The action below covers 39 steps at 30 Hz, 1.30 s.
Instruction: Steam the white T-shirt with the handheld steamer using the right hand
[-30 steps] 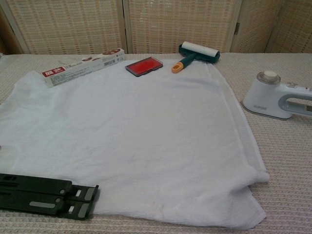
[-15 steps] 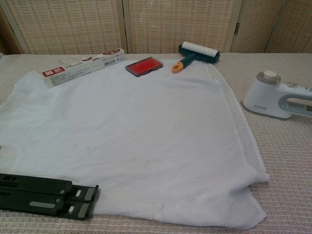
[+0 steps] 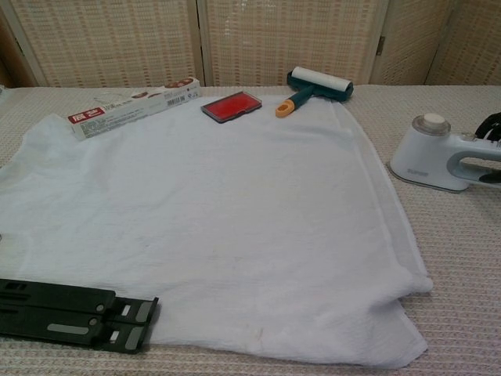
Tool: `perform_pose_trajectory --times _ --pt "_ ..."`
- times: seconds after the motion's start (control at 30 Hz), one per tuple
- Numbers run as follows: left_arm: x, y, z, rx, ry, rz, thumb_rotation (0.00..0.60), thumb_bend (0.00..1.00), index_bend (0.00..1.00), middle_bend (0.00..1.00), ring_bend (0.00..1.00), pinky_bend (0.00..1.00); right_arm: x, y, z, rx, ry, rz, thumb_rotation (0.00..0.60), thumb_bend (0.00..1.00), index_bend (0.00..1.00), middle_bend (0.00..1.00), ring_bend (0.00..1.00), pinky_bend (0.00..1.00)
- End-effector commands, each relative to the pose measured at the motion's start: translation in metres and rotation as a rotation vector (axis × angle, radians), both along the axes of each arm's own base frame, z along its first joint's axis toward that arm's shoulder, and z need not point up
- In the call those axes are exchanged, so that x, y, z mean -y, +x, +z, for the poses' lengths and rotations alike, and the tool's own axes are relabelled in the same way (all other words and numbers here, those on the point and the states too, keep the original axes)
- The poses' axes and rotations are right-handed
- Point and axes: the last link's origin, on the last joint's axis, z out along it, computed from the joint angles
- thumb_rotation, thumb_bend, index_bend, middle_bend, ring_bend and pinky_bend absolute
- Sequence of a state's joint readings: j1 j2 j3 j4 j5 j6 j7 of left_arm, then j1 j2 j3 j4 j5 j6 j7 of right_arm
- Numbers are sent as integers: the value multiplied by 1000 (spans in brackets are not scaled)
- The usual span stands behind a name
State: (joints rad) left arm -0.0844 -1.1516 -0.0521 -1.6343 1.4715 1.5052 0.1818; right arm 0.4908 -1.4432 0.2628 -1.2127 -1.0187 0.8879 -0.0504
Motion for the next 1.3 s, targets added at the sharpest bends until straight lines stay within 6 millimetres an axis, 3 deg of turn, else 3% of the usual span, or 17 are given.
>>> perform_pose_trajectory --times 0.03,0.2,0.5,0.73,1.0,1.3 --pt "0 0 0 0 -1 0 600 108 214 118 67 42 4 -2 -3 14 3 -14 600 91 394 441 362 387" --pt "0 -1 0 -3 -2 9 600 108 214 118 67 42 8 -6 -6 32 1 -28 600 101 429 464 385 435" --pt "1 -2 1 -8 0 15 600 108 219 118 67 41 14 -3 -12 58 13 -16 600 313 441 489 421 519" --pt "2 -5 3 -9 6 31 600 108 219 118 66 40 15 -4 -19 75 21 -14 600 411 460 529 466 623" --pt "2 -5 4 -11 9 30 600 108 219 118 65 39 15 -5 -26 100 29 -11 600 538 519 620 607 781" --pt "-4 -2 5 -17 6 5 600 108 219 119 65 39 7 5 -23 225 42 56 600 571 682 751 744 912"
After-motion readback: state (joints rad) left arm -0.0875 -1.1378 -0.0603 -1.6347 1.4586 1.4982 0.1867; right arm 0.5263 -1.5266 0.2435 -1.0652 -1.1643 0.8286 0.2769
